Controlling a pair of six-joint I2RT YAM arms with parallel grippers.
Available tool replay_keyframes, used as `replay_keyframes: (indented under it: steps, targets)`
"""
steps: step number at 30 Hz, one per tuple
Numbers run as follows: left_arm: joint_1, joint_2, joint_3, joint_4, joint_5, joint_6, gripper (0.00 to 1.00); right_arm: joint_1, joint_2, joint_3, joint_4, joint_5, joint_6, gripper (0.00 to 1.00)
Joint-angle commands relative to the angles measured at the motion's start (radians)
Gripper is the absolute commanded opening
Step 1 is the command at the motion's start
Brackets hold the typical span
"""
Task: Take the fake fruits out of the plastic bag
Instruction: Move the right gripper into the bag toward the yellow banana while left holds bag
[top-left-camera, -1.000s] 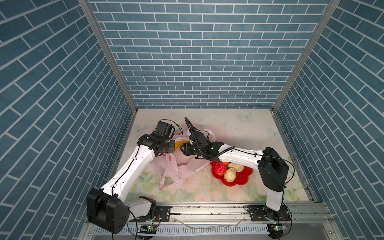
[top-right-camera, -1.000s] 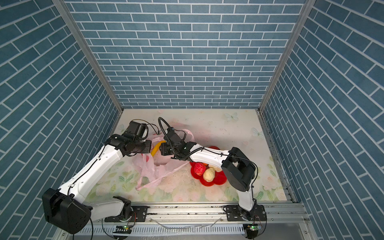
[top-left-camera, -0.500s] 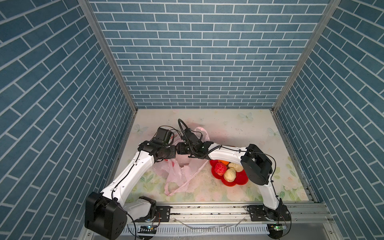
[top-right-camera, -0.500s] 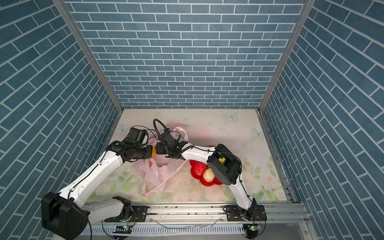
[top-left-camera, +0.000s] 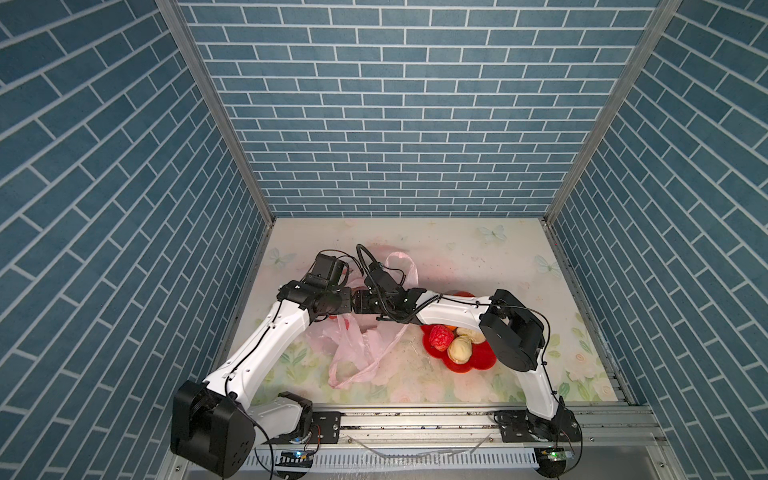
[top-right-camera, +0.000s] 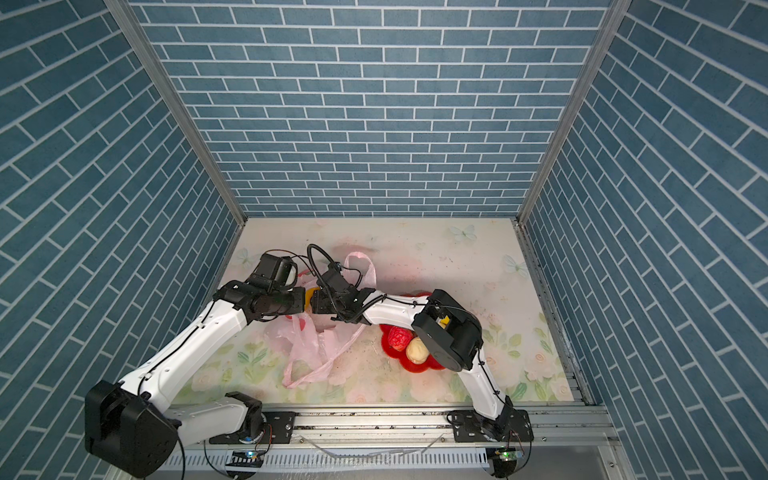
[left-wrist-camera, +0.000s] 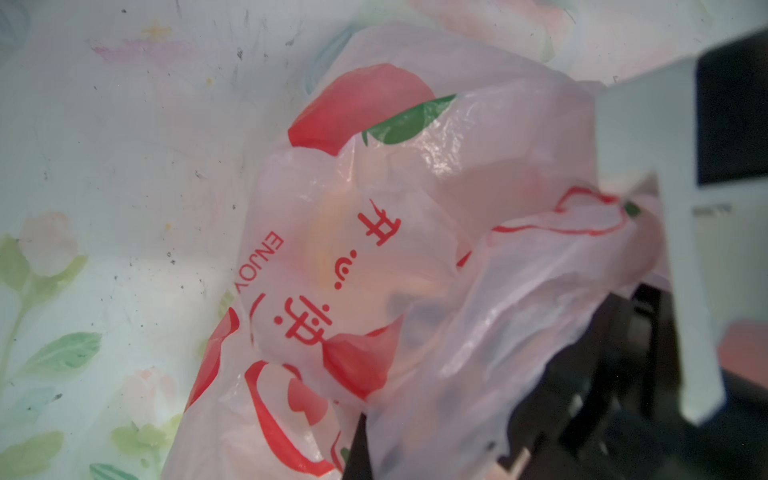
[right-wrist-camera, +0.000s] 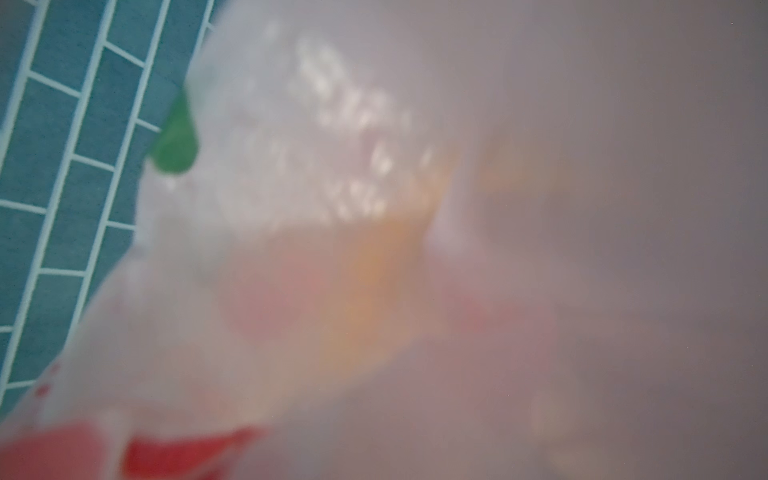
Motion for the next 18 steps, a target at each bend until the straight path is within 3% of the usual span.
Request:
replay_keyframes:
  steps: [1, 10, 18]
  targets:
    - [0.008, 0.028, 0.063, -0.017, -0.048, -0.004, 0.02, 0.019, -0.082, -0.052, 0.004, -0.015, -0.042, 0.61]
    - [0.009, 0.072, 0.118, -0.027, -0.070, -0.020, 0.02, 0.048, -0.104, -0.095, -0.001, -0.055, -0.061, 0.57]
    - [0.010, 0.129, 0.153, -0.039, -0.067, -0.008, 0.02, 0.095, -0.151, -0.091, -0.105, 0.027, -0.195, 0.56]
